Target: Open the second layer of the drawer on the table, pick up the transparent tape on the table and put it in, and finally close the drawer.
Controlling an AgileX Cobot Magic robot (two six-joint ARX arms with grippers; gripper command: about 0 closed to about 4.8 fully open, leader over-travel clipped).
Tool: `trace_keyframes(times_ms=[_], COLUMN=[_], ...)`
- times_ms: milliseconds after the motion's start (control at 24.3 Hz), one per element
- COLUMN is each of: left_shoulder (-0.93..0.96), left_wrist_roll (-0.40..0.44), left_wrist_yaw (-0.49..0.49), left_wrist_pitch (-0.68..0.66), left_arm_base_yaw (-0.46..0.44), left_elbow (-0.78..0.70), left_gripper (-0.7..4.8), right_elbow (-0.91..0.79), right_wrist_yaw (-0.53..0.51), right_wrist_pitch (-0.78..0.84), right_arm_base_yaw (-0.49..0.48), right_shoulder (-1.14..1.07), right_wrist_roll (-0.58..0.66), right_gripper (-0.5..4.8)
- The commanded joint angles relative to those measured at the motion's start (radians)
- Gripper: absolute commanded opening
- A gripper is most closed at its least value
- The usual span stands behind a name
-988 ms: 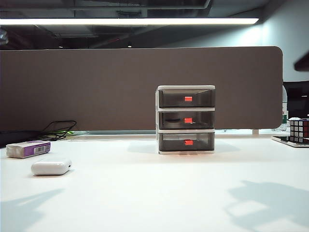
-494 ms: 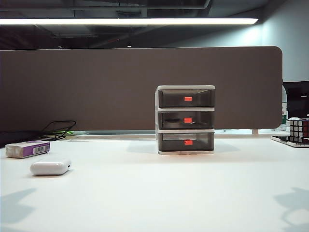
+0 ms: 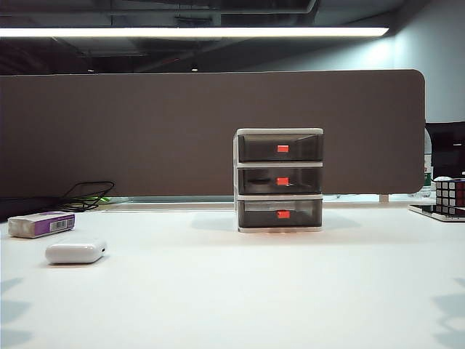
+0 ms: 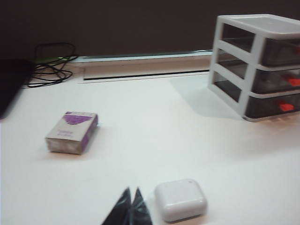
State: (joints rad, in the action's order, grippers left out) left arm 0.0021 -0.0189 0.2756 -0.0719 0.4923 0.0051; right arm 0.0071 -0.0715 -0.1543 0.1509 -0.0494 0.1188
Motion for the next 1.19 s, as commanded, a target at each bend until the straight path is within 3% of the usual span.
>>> trace_keyframes(times_ms=[41,329,453,1194], left_shoulder=[0.000,0.000,0.000,0.000], left_wrist_roll=[0.004,0.017,0.044,0.045], left_wrist_yaw=[-0.075,-0.106,-0.122,-0.097], left_wrist_pitch=[0.009,0.046,0.067,0.051], left_arm_base_yaw=[-0.067,-0.232,-0.259,-0.277], left_elbow=[0.002,0.002,0.002,0.002], left_gripper=[-0.06,-0.06,-0.06,-0.05], right_elbow=[-0.006,-0.006,-0.006,-0.006], right_wrist_yaw=[0.002,0.007,0.016,0.032], right_wrist_pitch=[-0.015,0.006,0.019,0.018], right_arm_base_yaw=[-0.024,-0.058,-0.060,-0.060], right_shoulder=[0.014,0.043,0.050,0.050], right_wrist_roll=[-0.016,-0.041,-0.042,-0.044], right_gripper=[-0.05,-0.05,-0.05,-0.05])
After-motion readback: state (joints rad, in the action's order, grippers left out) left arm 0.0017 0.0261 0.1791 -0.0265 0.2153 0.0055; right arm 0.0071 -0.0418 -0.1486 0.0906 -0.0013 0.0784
